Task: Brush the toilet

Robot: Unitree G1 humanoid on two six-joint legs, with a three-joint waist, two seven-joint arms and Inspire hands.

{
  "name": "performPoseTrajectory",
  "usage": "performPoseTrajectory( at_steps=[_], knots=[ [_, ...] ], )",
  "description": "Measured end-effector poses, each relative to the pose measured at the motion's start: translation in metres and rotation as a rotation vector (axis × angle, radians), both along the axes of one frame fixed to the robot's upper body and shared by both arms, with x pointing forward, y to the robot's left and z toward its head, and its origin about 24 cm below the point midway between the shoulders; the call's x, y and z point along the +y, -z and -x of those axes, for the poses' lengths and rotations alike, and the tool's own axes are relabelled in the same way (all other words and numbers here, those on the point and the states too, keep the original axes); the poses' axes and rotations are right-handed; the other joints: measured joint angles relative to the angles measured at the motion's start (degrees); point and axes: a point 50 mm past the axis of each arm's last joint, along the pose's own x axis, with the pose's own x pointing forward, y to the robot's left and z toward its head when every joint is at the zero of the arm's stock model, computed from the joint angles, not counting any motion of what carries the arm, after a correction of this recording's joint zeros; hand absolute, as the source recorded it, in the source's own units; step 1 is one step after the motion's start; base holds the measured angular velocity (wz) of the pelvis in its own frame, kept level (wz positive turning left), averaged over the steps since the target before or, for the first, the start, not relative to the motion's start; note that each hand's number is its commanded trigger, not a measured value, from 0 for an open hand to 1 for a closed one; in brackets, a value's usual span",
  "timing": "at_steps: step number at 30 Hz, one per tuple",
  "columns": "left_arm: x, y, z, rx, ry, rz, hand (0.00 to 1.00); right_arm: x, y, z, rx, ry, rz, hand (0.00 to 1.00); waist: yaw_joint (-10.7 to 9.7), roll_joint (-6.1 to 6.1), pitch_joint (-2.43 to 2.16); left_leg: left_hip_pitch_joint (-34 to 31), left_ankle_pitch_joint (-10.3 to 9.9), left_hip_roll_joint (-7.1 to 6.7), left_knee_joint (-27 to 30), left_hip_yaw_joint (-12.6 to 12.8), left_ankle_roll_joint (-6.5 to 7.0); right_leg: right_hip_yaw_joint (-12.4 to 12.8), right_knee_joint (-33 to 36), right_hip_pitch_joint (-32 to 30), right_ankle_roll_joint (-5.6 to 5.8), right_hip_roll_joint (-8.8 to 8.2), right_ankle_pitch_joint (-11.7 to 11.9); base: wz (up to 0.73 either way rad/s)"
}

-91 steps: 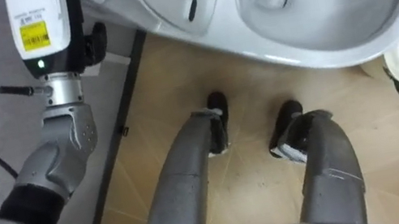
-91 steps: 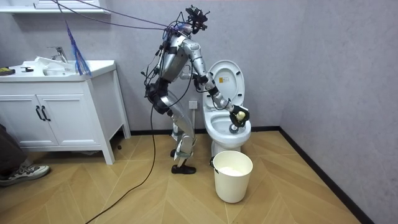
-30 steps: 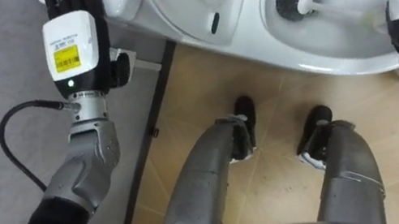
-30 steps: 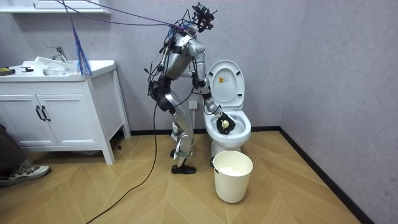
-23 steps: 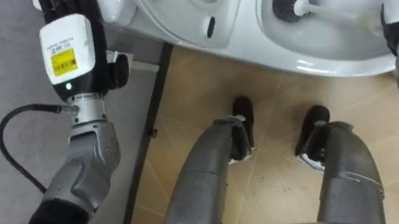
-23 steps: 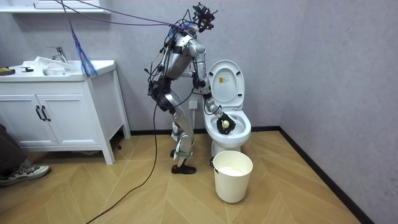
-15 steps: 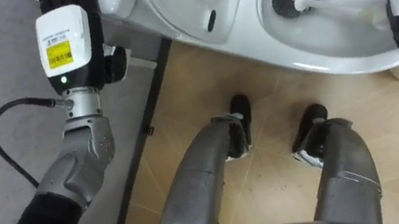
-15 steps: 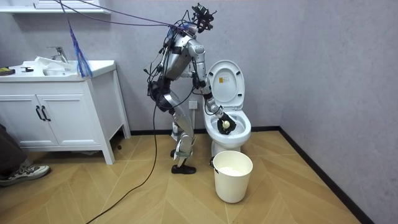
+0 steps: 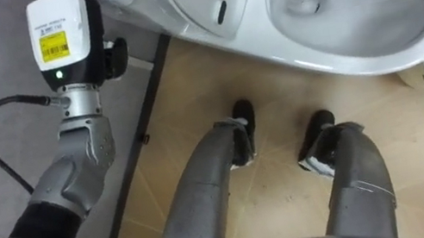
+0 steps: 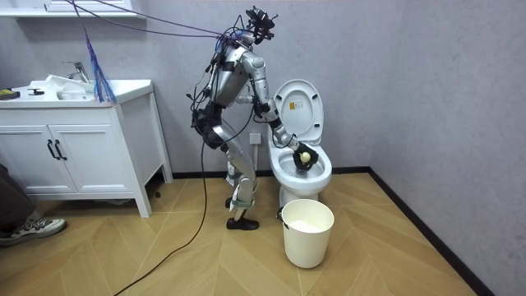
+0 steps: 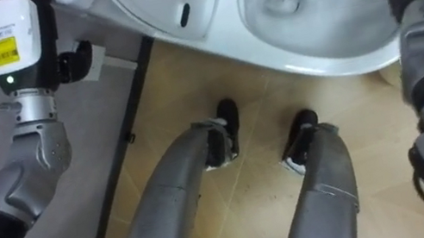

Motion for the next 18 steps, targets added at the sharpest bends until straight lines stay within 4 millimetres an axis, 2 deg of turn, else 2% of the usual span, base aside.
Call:
performPoseTrajectory(
  at_steps=[1, 2, 3, 4, 5, 9, 11, 16, 18],
  knots=[
    [-0.002, 0.005, 0.005, 0.018, 0.000, 0.007, 0.00, 0.001, 0.005, 0.004, 0.018, 0.019, 0.000, 1.00, 0.2, 1.50, -0.02, 0.5, -0.1, 0.07, -0.4, -0.2, -0.01, 0.0, -0.9, 0.7, 0.41, 0.36, 0.2, -0.19],
    [-0.003, 0.009, 0.009, 0.034, 0.001, 0.012, 0.00, 0.001, 0.010, 0.008, 0.028, 0.038, 0.000, 1.00, 0.4, 2.52, -0.27, 0.9, -0.1, 0.06, -1.3, 0.0, 0.00, 0.6, -1.6, 0.8, 0.83, 0.65, 0.6, -0.18],
    [-0.004, 0.011, 0.011, 0.042, 0.001, 0.013, 0.00, 0.003, 0.012, 0.009, 0.033, 0.046, -0.004, 1.00, 0.5, 2.84, -0.38, 1.2, 0.0, 0.16, -1.7, 0.3, 0.04, 0.7, -2.0, 0.8, 0.76, 0.84, 0.9, -0.19],
    [-0.002, 0.016, 0.016, 0.062, -0.003, 0.006, 0.00, 0.010, 0.015, 0.010, 0.025, 0.050, -0.005, 1.00, 0.4, 3.47, -0.84, 1.5, 0.1, 0.36, -2.4, 0.5, -0.02, 0.7, -2.8, 1.0, 0.38, 1.07, 1.3, -0.13],
    [-0.001, 0.018, 0.018, 0.073, -0.007, 0.008, 0.00, 0.013, 0.017, 0.010, 0.033, 0.056, -0.020, 1.00, 0.2, 3.72, -1.02, 2.1, 0.4, 0.42, -3.2, 0.5, -0.26, 0.7, -3.4, 1.5, 0.07, 1.27, 1.5, -0.07],
    [-0.003, 0.019, 0.019, 0.077, -0.004, 0.019, 0.00, 0.028, 0.025, 0.009, 0.056, 0.054, -0.061, 1.00, -0.7, 4.52, -1.02, 3.6, 0.8, 1.64, -4.6, 0.1, -1.09, -0.2, -6.1, 3.8, -0.70, 2.95, 2.0, -0.01],
    [-0.008, 0.019, 0.019, 0.068, 0.014, 0.039, 0.00, 0.030, 0.025, 0.009, 0.053, 0.055, -0.066, 1.00, -0.8, 5.62, -1.11, 4.1, 0.8, 2.32, -5.3, -0.4, -1.57, -0.8, -7.9, 5.0, -1.10, 3.93, 2.5, -0.04],
    [-0.012, 0.019, 0.018, 0.067, 0.032, 0.048, 0.00, 0.030, 0.030, 0.014, 0.072, 0.055, -0.064, 1.00, -1.1, 5.85, -1.10, 5.9, 1.0, 2.59, -7.2, -0.1, -1.97, -1.0, -9.2, 6.5, -1.38, 4.15, 2.6, 0.00],
    [-0.011, 0.018, 0.016, 0.074, 0.021, 0.082, 0.00, 0.024, 0.030, 0.016, 0.076, 0.065, -0.054, 1.00, -1.1, 5.51, -0.94, 6.3, 1.0, 2.49, -7.3, 0.0, -2.00, -1.2, -9.0, 6.7, -1.46, 3.70, 2.2, 0.03]
  ],
)
